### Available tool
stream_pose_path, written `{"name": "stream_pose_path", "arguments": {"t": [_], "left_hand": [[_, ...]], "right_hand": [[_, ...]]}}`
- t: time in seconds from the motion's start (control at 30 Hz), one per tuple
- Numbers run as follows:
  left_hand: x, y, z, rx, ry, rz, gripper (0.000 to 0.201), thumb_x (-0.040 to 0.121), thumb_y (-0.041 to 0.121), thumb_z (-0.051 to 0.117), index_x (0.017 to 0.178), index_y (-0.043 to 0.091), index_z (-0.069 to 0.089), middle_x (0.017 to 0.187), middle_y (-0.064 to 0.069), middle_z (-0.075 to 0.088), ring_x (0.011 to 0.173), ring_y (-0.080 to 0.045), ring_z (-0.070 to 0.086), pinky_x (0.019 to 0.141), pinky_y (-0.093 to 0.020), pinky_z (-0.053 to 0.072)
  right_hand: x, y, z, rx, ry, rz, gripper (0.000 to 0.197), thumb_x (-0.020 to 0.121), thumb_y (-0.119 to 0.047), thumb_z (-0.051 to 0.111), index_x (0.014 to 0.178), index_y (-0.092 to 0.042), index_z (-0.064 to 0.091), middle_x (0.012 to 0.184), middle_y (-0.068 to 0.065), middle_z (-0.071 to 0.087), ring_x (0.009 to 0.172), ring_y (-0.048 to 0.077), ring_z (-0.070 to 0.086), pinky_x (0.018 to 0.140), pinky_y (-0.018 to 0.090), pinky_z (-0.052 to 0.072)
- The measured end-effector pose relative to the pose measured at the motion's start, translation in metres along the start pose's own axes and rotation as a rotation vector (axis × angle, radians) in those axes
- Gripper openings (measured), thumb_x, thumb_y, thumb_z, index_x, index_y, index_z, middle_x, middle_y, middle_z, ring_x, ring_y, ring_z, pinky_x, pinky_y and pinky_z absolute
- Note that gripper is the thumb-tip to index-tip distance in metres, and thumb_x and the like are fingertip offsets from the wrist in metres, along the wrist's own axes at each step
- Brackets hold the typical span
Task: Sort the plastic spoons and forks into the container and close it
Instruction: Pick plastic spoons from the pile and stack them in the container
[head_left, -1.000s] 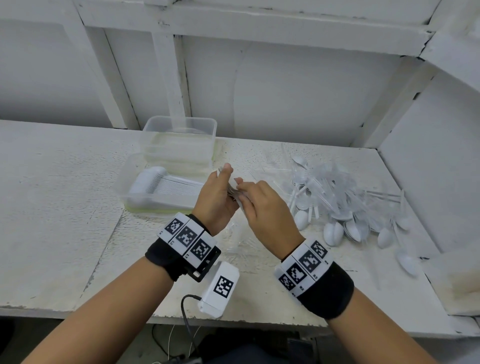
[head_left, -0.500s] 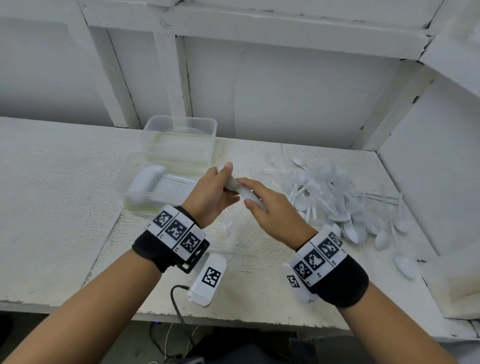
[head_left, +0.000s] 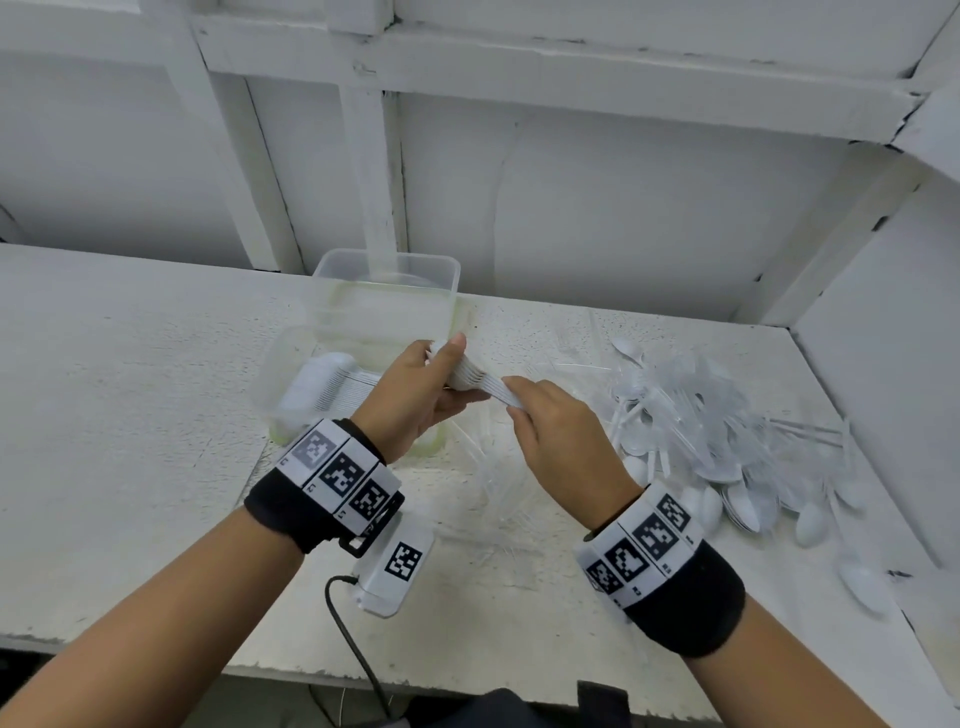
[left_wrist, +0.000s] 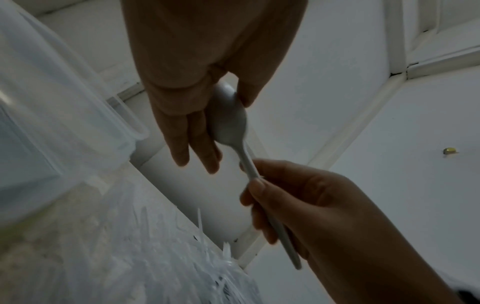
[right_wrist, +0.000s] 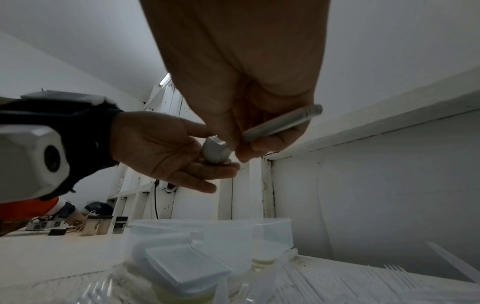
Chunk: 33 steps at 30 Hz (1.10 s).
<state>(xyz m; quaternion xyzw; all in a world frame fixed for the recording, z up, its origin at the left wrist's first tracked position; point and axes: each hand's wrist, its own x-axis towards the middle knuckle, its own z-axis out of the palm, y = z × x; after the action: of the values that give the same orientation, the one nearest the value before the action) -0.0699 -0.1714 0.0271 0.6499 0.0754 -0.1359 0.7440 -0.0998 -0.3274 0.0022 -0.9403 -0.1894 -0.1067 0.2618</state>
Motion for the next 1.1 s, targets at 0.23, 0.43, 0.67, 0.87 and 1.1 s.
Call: {"name": "stream_pose_path", "arguments": {"t": [0.23,0.43,0.67,0.87,1.1], "left_hand": [[0.016,0.033,-0.064,0.675,-0.011,0.05,0.024,0.098,0.033,0.042,0.099,0.016,0.058,0.091,-0.001,0.066,0.079,-0.015,0.062,0.073,-0.028,0.048],[0.05,0.035,-0.116,1.465,-0.071,0.146,0.024,0.098,0.018,0.041,0.108,0.009,0.061,0.106,-0.004,0.061,0.093,-0.019,0.052,0.081,-0.026,0.038],[0.087,0.016,-0.13,1.762,-0.217,-0.017,0.041,0.099,0.01,0.029,0.138,0.014,0.042,0.142,-0.005,0.042,0.129,-0.023,0.042,0.107,-0.036,0.034],[0.097,0.004,-0.13,1.97,-0.246,-0.071,0.036,0.099,0.014,0.032,0.133,0.012,0.043,0.132,-0.008,0.04,0.116,-0.027,0.045,0.094,-0.039,0.044],[0.097,-0.001,-0.135,1.98,-0.22,0.016,0.034,0.101,0.023,0.028,0.123,0.009,0.05,0.13,-0.008,0.038,0.113,-0.026,0.043,0.092,-0.036,0.042]], "right_hand": [[0.017,0.006,0.006,0.049,0.0,0.026,0.031,0.094,-0.008,0.05,0.124,-0.004,0.057,0.088,0.013,0.061,0.07,0.018,0.048,0.063,0.027,0.038],[0.032,0.011,0.01,0.072,0.016,0.05,0.032,0.093,-0.009,0.053,0.124,-0.004,0.058,0.088,0.013,0.063,0.072,0.017,0.049,0.066,0.026,0.039],[0.055,0.008,0.016,0.069,-0.089,0.044,0.035,0.096,-0.014,0.048,0.131,-0.011,0.052,0.095,0.01,0.061,0.078,0.013,0.045,0.068,0.022,0.033],[0.072,0.006,0.021,0.082,-0.138,0.021,0.036,0.096,-0.015,0.047,0.132,-0.013,0.051,0.097,0.01,0.061,0.08,0.014,0.046,0.073,0.024,0.037],[0.088,0.002,0.026,0.031,-0.251,0.046,0.037,0.097,-0.018,0.046,0.133,-0.014,0.05,0.104,0.011,0.06,0.094,0.024,0.055,0.079,0.027,0.039]]}}
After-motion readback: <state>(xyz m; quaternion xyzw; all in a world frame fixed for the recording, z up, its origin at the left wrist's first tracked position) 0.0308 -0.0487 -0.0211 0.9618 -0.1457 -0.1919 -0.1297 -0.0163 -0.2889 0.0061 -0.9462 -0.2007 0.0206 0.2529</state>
